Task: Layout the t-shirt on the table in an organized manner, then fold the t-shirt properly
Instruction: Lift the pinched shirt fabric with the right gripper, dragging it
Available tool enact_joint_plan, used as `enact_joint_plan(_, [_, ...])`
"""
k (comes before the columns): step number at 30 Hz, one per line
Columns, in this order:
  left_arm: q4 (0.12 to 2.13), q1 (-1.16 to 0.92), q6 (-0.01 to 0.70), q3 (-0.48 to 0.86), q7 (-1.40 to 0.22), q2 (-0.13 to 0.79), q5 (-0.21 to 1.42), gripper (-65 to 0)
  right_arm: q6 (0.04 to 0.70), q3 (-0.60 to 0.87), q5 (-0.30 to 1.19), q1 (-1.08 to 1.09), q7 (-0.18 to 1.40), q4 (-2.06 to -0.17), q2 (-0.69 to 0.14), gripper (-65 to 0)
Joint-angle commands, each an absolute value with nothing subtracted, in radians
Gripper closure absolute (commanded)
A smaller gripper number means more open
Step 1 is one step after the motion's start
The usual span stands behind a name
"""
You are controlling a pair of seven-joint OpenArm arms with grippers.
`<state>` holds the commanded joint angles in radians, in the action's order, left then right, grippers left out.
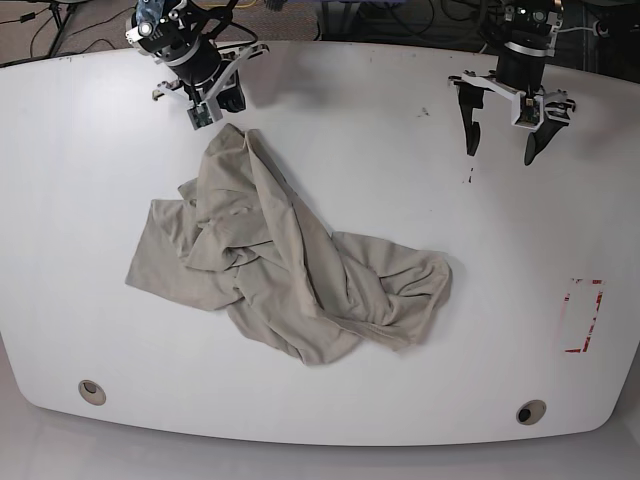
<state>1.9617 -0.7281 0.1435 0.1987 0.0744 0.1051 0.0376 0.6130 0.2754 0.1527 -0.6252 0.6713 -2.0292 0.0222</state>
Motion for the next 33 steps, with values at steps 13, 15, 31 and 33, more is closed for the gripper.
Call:
enact_joint_plan(13, [1.962,-0.697,0.143,0.196,-0.005,0.105,0.038,-49.3,0.605,0.272,0.153,-0.456,0.679,-2.031,0.021,-43.8])
enact_joint_plan(15, [1.963,-0.697,0.143,0.194,-0.005,0.105,0.038,-49.4,0.610,0.271,0.153,-0.404,0.680,-2.029,0.021,-47.7])
enact_joint_plan(31, [1.962,-0.670,0.143,0.197,-0.005,0.105,0.038,-49.4,0.602,0.091,0.148,0.028,0.677,-1.788,0.004,-48.4])
enact_joint_plan(33, [1.962,-0.670,0.143,0.197,-0.005,0.105,0.038,-49.4,0.602,0.081,0.147,0.079,0.676,-1.725,0.004,-48.5])
